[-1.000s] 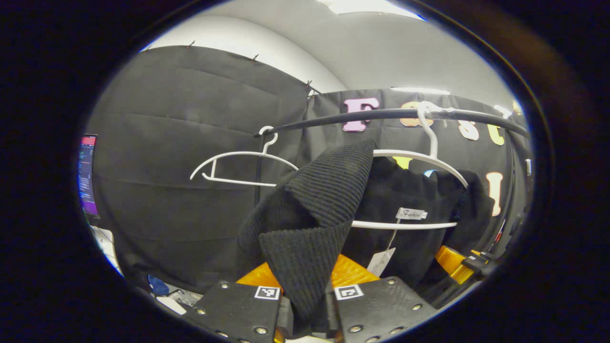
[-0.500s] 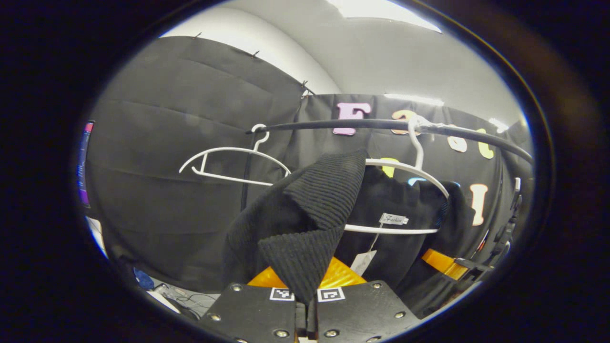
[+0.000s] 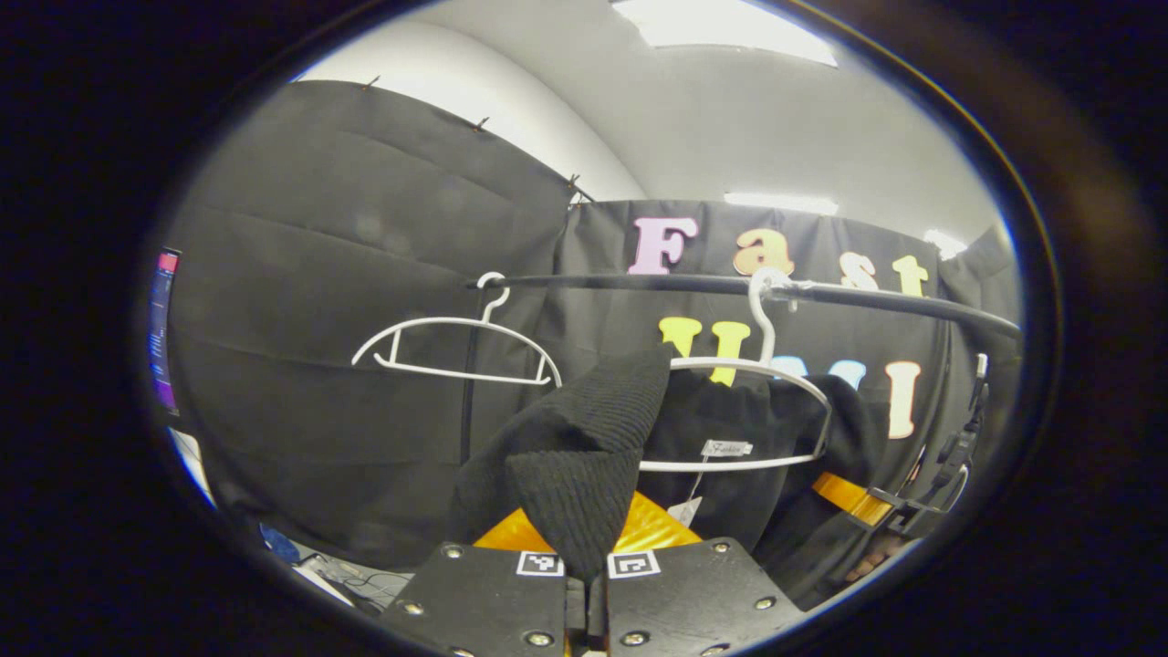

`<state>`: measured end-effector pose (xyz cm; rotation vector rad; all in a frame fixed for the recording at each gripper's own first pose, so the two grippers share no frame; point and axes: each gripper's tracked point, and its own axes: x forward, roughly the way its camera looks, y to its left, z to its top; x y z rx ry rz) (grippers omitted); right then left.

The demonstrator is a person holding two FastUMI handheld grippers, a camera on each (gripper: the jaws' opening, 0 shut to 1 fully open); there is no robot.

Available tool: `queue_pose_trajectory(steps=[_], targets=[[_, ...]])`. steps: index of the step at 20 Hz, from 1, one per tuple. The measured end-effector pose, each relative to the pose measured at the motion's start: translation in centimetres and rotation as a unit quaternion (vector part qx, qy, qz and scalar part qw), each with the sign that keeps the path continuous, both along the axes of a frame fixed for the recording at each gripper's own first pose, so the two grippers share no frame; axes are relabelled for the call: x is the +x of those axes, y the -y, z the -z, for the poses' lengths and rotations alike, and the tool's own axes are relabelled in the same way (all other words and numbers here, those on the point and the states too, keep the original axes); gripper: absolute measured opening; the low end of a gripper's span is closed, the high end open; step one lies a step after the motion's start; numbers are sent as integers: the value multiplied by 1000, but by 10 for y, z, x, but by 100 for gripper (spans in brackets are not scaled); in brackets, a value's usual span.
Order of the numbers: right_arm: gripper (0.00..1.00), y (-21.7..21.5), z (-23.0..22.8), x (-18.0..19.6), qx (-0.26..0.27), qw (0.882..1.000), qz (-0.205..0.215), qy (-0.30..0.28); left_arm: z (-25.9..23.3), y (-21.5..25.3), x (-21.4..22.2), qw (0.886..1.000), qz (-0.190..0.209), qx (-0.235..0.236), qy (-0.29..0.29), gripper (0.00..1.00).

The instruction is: Grasp the clothes on the hanger with both hands and then place them into the laundry hamper below.

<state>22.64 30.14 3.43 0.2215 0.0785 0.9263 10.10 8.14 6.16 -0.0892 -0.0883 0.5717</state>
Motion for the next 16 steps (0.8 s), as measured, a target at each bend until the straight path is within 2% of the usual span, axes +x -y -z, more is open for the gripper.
queue_pose_trajectory(steps=[10,16], targets=[[0,29,-31,45,46,995,86,37,-47,-35,-28,998,-36,37,33,4],[2,31,-34,78,51,991,114,50,-70,-57,-31,995,-45,85,15,4]])
